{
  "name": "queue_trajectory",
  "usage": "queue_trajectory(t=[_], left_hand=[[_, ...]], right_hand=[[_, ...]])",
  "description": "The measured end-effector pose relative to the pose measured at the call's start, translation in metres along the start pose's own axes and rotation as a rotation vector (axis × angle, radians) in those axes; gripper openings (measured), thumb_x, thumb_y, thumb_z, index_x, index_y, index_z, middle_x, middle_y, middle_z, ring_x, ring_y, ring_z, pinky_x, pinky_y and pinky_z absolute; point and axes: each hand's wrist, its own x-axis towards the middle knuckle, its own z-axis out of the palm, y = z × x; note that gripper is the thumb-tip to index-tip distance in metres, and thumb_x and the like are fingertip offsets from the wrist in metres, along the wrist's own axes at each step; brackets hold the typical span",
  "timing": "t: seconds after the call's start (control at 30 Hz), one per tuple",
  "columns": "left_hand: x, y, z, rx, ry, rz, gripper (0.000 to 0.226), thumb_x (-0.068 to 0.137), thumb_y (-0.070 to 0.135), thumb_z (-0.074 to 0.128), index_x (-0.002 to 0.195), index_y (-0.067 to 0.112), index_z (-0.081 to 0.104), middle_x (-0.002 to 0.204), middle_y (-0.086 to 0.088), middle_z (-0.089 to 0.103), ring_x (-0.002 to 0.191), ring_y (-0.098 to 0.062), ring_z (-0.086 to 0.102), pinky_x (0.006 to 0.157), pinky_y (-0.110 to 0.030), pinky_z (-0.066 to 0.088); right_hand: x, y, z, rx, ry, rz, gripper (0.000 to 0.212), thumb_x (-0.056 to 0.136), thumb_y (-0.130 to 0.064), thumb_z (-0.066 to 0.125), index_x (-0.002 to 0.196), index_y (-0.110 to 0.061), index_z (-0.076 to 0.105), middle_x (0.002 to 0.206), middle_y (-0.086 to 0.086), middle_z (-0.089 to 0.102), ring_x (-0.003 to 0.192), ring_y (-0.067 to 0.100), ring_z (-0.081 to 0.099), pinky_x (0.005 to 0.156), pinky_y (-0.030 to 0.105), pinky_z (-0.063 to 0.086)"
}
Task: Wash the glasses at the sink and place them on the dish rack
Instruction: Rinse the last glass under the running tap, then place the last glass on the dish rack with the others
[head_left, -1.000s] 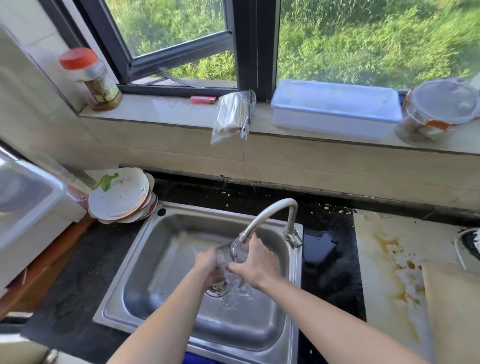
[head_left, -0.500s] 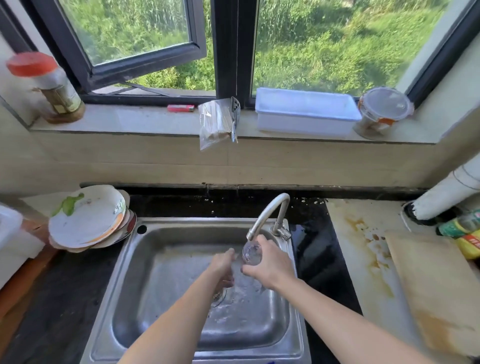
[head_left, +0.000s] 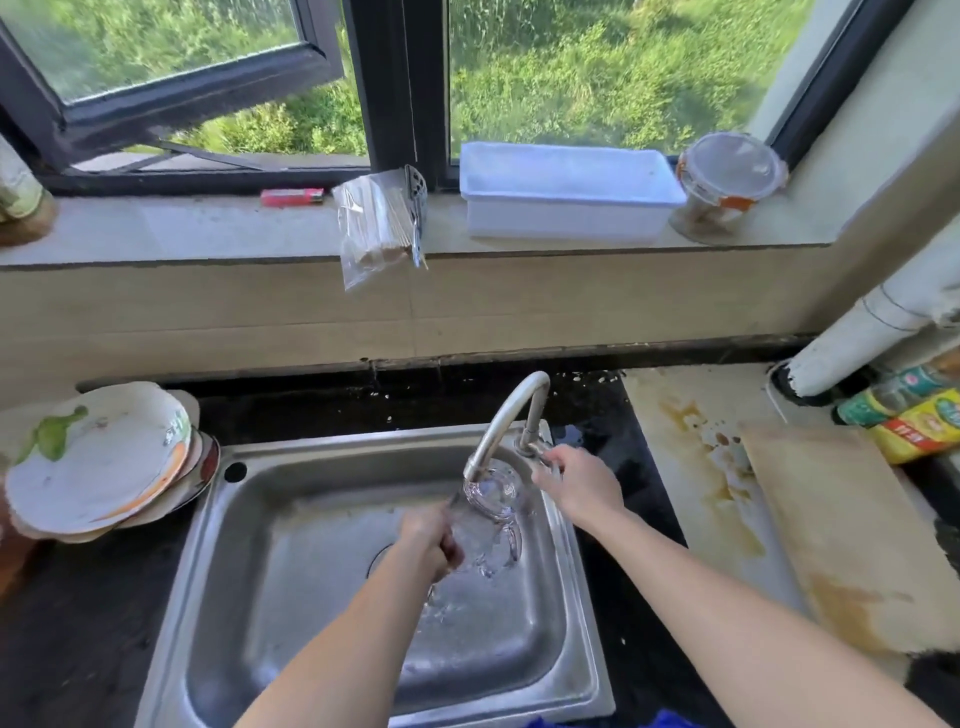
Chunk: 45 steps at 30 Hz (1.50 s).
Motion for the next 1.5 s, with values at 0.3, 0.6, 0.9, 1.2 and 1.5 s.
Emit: queue_trajectory(t=[0.3, 0.6, 0.9, 1.2, 1.5], left_hand=[[0.000, -0.004, -0.006, -0.052, 0.041, -0.049, 0.031, 0.093, 0.012, 0.048, 0.063, 0.014, 0.040, 0.033, 0.001, 0.027, 0.027, -0.011, 0.021, 0.039, -0.015, 0.029], [-0.011, -0.003, 0.002, -0.066, 0.065, -0.025, 0.027, 0.090, 0.007, 0.050, 0.065, 0.012, 0.042, 0.038, -0.001, 0.030, 0.034, -0.014, 0.025, 0.038, -0.018, 0.030], [-0.023, -0.014, 0.006, -0.116, 0.028, 0.034, 0.032, 0.097, 0.009, 0.042, 0.065, 0.014, 0.038, 0.032, 0.002, 0.030, 0.024, -0.012, 0.026, 0.041, -0.016, 0.027], [-0.052, -0.016, -0.003, 0.572, -0.064, 0.388, 0.014, 0.084, 0.019, 0.057, 0.076, 0.008, 0.055, 0.056, -0.008, 0.047, 0.045, -0.022, 0.043, 0.050, -0.025, 0.030], [-0.135, -0.033, 0.066, 1.560, -0.008, 1.092, 0.015, 0.087, 0.023, 0.040, 0.078, 0.016, 0.049, 0.087, -0.001, 0.058, 0.085, -0.026, 0.056, 0.078, -0.037, 0.043]], right_hand=[[0.055, 0.026, 0.027, -0.066, 0.106, -0.127, 0.023, 0.096, -0.037, 0.052, 0.099, -0.020, 0.067, 0.094, 0.002, 0.066, 0.091, 0.026, 0.062, 0.062, 0.033, 0.044], [0.041, 0.020, -0.003, 0.129, 0.088, 0.023, 0.037, 0.093, -0.046, 0.054, 0.120, -0.023, 0.062, 0.115, 0.000, 0.067, 0.106, 0.025, 0.061, 0.081, 0.036, 0.048], [-0.058, -0.011, -0.005, 0.375, -0.360, -0.149, 0.099, 0.067, -0.053, 0.081, 0.149, -0.038, 0.027, 0.146, -0.006, 0.043, 0.131, 0.016, 0.044, 0.107, 0.033, 0.039], [-0.107, -0.005, -0.014, 0.311, -0.047, -0.088, 0.074, 0.059, -0.053, 0.074, 0.126, -0.038, 0.045, 0.109, -0.007, 0.064, 0.097, 0.014, 0.061, 0.086, 0.036, 0.053], [-0.184, 0.060, -0.083, 0.003, 0.261, 0.023, 0.075, 0.064, -0.053, 0.068, 0.132, -0.043, 0.038, 0.118, -0.007, 0.061, 0.101, 0.022, 0.061, 0.076, 0.030, 0.045]])
